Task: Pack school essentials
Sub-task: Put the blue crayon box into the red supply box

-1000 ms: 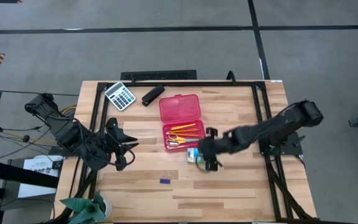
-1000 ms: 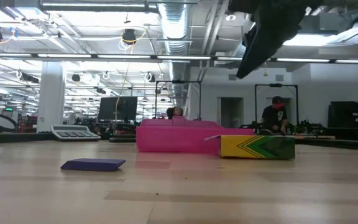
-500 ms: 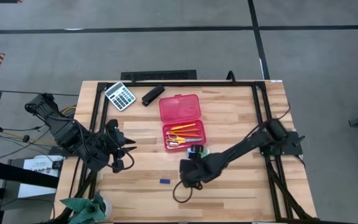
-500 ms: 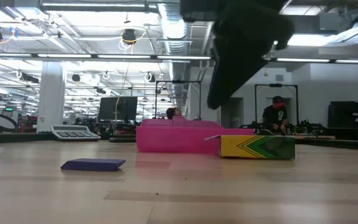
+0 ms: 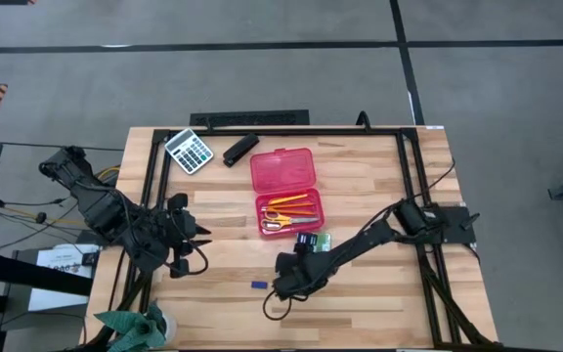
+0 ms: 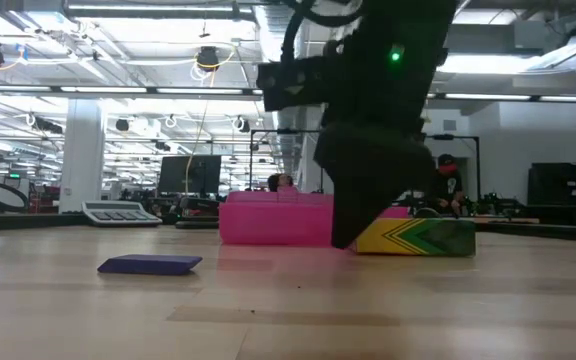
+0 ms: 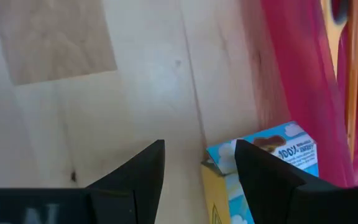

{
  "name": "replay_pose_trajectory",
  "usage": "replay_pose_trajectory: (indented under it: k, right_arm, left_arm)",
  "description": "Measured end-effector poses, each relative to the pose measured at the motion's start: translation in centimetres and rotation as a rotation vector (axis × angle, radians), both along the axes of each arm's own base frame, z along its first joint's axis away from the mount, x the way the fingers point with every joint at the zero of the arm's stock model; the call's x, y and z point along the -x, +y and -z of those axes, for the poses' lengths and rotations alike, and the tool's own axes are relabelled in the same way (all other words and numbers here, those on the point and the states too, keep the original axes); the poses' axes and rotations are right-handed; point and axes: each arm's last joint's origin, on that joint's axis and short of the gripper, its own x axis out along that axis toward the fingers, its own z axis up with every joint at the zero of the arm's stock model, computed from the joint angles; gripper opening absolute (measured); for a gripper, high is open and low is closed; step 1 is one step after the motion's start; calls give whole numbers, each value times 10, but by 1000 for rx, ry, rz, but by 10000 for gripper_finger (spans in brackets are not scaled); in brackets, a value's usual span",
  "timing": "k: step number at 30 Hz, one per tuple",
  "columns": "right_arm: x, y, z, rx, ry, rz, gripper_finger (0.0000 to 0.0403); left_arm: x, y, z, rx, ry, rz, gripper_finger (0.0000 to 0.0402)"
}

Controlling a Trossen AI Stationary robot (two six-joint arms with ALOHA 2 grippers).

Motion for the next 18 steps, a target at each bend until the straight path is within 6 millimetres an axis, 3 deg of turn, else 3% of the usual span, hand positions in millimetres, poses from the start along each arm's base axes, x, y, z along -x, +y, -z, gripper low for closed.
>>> replay_pose_trajectory:
  k: [9,18]
  right_arm:
    - [5,-4,2,63,-11,99,197]
    - [13,-8,2,92,18,186,138]
  left_arm:
    - [3,-4,0,-7,-8,20,85]
    - [3,-4,0,-9,-9,19,85]
